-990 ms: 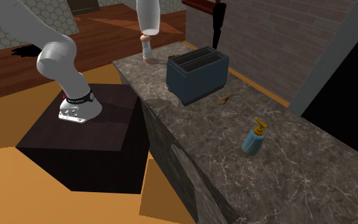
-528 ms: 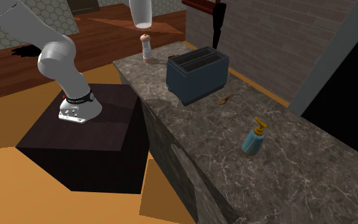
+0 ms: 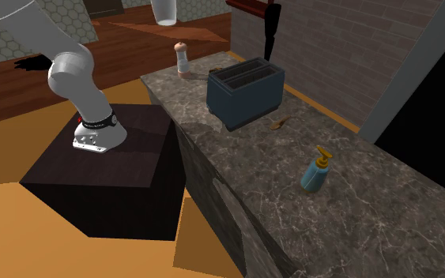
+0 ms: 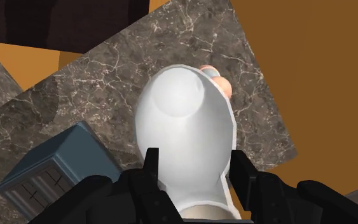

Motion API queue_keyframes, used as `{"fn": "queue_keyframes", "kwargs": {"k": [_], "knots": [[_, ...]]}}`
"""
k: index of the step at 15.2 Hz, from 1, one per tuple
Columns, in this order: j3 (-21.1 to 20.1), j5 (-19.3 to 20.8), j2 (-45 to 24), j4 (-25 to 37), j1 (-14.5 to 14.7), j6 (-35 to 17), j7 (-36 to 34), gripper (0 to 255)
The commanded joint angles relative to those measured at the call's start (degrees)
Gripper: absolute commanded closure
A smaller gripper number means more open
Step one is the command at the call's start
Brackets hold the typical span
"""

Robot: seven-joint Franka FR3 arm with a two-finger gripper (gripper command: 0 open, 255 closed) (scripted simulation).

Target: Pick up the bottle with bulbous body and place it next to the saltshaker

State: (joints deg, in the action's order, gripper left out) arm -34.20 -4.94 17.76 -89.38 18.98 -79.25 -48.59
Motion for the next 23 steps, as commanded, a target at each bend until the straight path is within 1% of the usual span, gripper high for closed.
{"fn": "queue_keyframes", "kwargs": {"k": [1, 4, 7, 9, 11, 12, 17, 23], "knots": [[-3.07, 0.88, -2.36, 2.88, 0.39, 0.72, -3.71, 255], [-8.62, 3.52, -7.22, 8.02, 1.31, 1.97, -9.97, 255], [-15.01, 8.54, -14.10, 14.38, 3.37, 3.85, -17.33, 255], [-19.33, 13.87, -20.25, 19.61, 6.47, 5.86, -22.96, 255], [-22.05, 19.83, -26.54, 25.19, 11.53, 8.45, -28.01, 255], [-21.17, 18.46, -25.23, 23.19, 10.98, 7.08, -27.45, 255], [-19.91, 13.58, -20.05, 14.53, 7.36, 1.15, -25.24, 255], [-18.23, 9.60, -15.43, 6.05, 5.53, -4.84, -23.15, 255]]}}
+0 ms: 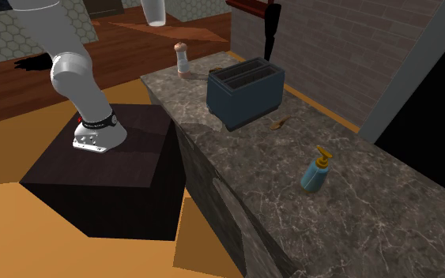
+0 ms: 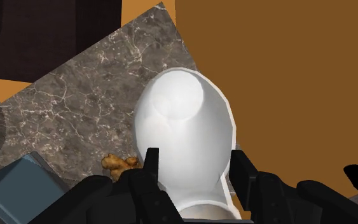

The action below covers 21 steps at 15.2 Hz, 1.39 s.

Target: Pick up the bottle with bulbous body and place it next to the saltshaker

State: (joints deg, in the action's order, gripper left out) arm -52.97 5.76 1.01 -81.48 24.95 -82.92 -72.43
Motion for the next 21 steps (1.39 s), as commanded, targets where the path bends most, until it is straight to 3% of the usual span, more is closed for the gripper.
{"fn": "queue_keyframes", "kwargs": {"k": [1, 21], "knots": [[0.75, -1.61, 1.94, -3.12, -0.63, -2.10, 0.96, 255], [2.95, -6.40, 8.13, -23.35, -0.73, -18.51, 3.16, 255]]}}
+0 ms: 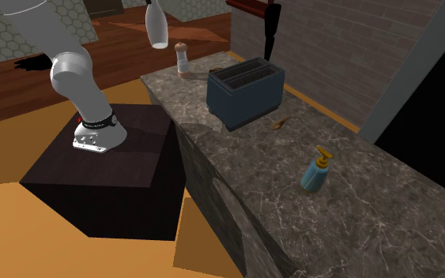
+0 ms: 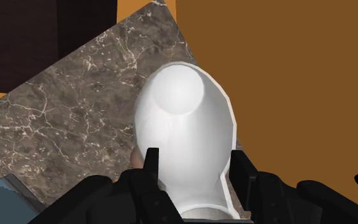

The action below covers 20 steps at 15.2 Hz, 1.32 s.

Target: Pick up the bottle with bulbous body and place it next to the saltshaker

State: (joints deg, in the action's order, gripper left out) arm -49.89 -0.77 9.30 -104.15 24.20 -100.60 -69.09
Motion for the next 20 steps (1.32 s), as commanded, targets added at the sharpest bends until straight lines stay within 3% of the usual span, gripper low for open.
{"fn": "queue_keyframes", "kwargs": {"k": [1, 20], "knots": [[-0.15, 0.07, -0.10, -1.49, 0.05, -1.60, -0.19, 255], [-1.84, 2.02, -2.51, -14.42, 0.19, -16.02, -2.82, 255]]}}
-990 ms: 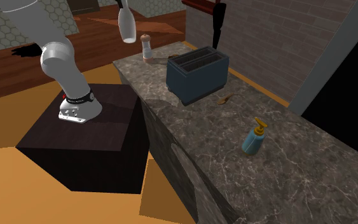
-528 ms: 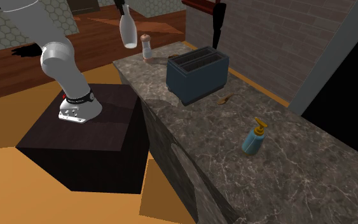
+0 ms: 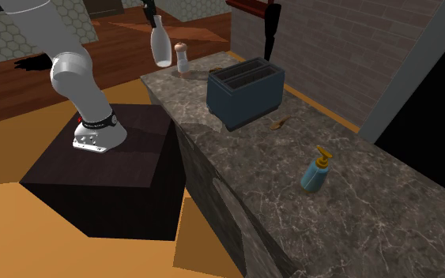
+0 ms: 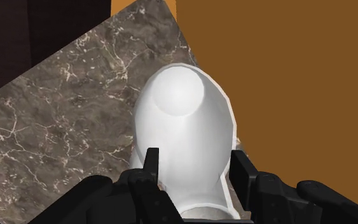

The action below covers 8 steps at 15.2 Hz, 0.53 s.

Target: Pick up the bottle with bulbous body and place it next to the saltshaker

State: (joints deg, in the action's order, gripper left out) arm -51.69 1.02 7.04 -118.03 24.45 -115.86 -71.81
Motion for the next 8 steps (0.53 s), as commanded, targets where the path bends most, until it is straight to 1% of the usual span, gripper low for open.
{"fn": "queue_keyframes", "kwargs": {"k": [1, 6, 8], "knots": [[-0.18, 0.51, -0.57, -1.09, -0.09, -1.50, -0.37, 255], [-0.95, 2.57, -2.74, -3.91, -0.22, -5.59, -2.21, 255], [-0.94, 2.56, -2.73, -3.92, -0.21, -5.59, -2.21, 255]]}}
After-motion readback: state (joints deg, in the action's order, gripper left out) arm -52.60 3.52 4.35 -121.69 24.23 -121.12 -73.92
